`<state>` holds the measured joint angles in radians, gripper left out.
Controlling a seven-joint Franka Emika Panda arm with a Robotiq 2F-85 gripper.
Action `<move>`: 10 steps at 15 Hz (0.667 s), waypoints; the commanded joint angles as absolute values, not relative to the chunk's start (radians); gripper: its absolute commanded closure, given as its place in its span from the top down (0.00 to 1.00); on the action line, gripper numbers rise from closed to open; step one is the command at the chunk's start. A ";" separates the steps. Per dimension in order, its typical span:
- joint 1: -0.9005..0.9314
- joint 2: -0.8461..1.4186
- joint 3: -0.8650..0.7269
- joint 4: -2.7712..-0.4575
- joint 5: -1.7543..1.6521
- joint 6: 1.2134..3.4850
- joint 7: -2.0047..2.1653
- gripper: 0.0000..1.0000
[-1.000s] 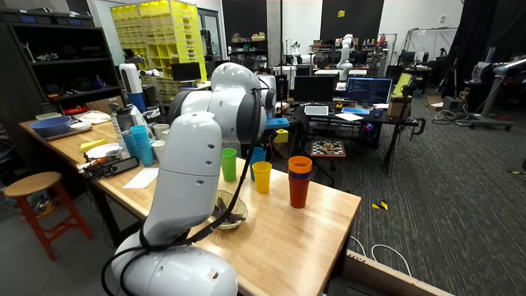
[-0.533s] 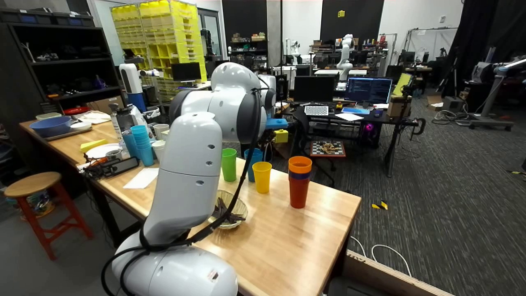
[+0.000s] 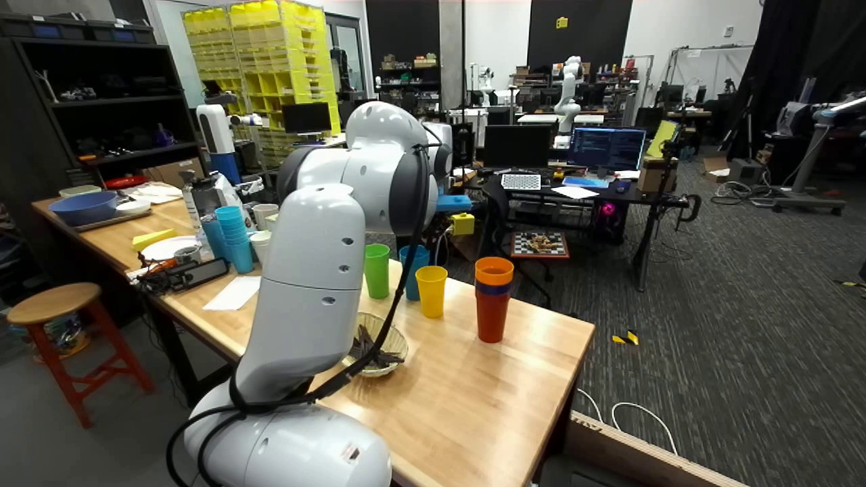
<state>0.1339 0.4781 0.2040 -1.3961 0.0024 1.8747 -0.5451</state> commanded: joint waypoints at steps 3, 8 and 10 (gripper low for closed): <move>0.127 0.457 0.209 -1.404 0.009 1.830 -0.560 0.50; 0.126 0.458 0.210 -1.401 0.011 1.817 -0.562 0.84; 0.126 0.460 0.210 -1.402 0.012 1.815 -0.563 0.96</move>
<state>0.1339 0.4782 0.2040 -1.3962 0.0023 1.8381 -0.5452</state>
